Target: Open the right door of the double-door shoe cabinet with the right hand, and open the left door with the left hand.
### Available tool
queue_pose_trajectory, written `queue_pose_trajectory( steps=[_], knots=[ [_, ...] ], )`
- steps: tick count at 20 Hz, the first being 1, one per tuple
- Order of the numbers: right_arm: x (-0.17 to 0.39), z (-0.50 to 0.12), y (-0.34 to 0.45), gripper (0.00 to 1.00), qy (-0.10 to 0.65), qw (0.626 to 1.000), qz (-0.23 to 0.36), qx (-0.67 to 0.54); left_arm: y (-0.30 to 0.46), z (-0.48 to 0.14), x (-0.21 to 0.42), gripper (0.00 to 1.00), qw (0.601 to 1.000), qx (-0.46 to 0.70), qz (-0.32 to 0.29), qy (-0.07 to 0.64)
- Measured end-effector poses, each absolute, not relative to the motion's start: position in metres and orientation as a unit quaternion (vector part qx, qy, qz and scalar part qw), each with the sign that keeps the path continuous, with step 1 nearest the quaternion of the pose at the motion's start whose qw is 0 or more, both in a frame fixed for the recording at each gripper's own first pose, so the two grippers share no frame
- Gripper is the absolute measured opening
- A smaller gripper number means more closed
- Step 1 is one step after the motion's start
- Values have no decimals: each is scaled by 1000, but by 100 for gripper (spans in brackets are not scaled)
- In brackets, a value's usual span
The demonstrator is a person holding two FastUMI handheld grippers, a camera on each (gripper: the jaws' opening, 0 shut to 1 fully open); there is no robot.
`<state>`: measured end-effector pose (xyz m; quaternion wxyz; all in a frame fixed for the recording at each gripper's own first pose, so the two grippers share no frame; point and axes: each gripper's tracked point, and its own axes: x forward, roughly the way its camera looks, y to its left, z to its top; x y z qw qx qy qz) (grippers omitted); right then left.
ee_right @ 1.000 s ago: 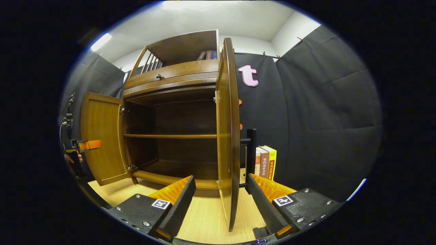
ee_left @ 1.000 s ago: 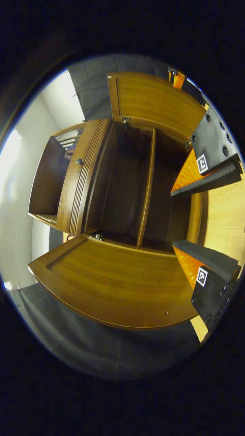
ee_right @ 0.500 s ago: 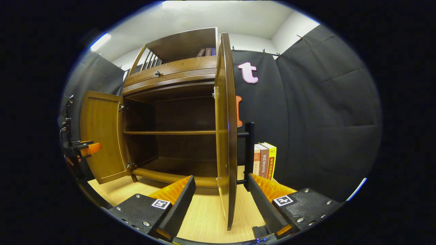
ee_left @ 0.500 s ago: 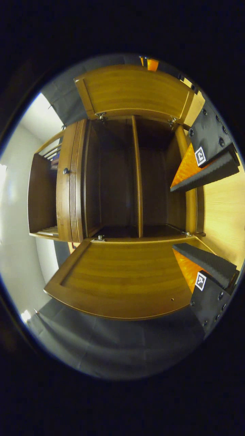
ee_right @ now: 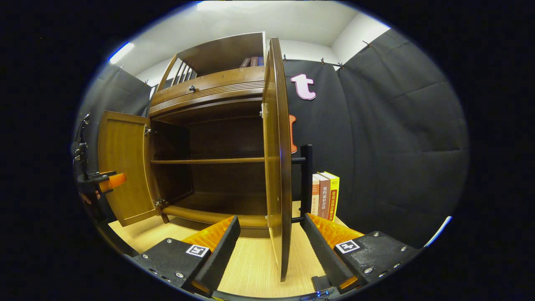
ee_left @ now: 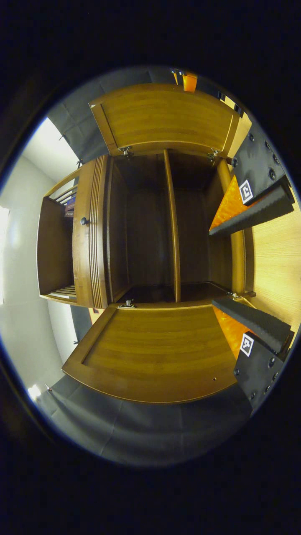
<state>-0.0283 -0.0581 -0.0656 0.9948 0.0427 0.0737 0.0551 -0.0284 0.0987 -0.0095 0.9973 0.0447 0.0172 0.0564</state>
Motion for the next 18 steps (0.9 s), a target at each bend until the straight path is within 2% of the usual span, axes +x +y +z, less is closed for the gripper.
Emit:
queue_pose_trajectory(
  steps=[1, 7, 8, 15, 18],
  knots=[
    [-28, -65, -58, 94, 73, 995, 55, 42, 99, -9, -28, 94, 997, 44, 57, 16],
    [-27, -61, -58, 94, 68, 996, 55, 35, 99, -6, -28, 96, 997, 46, 55, 10],
    [-26, -61, -57, 94, 68, 996, 55, 35, 99, -5, -27, 94, 997, 47, 54, 9],
    [-28, -62, -57, 94, 69, 995, 55, 35, 99, -3, -27, 96, 997, 44, 55, 7],
    [-28, -62, -56, 94, 68, 996, 55, 35, 100, -2, -29, 94, 997, 44, 56, 5]
  ],
)
